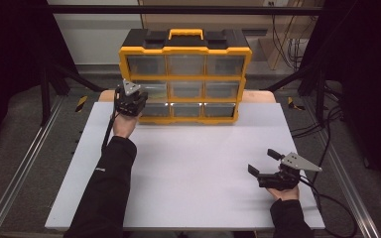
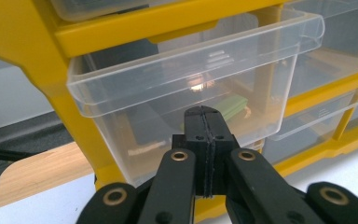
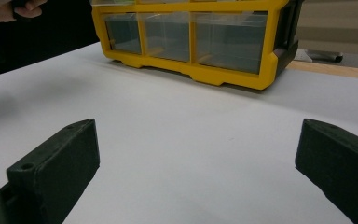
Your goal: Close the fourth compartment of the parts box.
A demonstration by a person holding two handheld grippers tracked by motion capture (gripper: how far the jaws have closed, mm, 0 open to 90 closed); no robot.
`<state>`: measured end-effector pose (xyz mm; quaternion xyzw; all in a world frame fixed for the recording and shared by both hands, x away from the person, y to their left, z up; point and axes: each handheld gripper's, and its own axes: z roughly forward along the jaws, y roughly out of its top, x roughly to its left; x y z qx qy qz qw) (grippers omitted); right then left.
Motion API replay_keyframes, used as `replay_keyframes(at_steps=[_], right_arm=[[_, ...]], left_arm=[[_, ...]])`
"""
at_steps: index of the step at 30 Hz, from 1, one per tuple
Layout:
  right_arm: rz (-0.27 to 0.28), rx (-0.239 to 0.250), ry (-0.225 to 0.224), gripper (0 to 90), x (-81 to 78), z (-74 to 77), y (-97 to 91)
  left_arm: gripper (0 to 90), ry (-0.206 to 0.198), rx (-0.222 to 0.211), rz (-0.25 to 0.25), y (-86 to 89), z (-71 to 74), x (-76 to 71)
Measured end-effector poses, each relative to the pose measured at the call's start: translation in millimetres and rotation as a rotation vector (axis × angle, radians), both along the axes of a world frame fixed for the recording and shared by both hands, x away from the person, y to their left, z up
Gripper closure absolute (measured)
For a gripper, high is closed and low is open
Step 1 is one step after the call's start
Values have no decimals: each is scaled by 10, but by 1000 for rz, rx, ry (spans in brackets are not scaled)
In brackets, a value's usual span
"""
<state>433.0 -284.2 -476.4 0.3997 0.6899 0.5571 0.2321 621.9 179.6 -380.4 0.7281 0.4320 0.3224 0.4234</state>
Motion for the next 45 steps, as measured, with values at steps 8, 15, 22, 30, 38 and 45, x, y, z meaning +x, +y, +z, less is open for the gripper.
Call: replay_keyframes(at_steps=[8, 15, 22, 30, 38, 45], right_arm=[[3, 0, -3, 3, 2, 0, -7], [1, 2, 4, 2, 2, -2, -5], [1, 3, 4, 2, 3, -3, -6], [0, 2, 5, 2, 4, -5, -6], [1, 3, 5, 2, 6, -7, -5], [1, 3, 5, 3, 7, -10, -1]], left_arm=[[900, 1, 1, 6, -26, -6, 40], [900, 4, 0, 7, -39, -29, 64], [900, 6, -2, 6, -48, -52, 84], [900, 6, -3, 3, -70, -78, 107], [900, 11, -5, 6, -69, -104, 132], [900, 11, -2, 9, -77, -133, 156]])
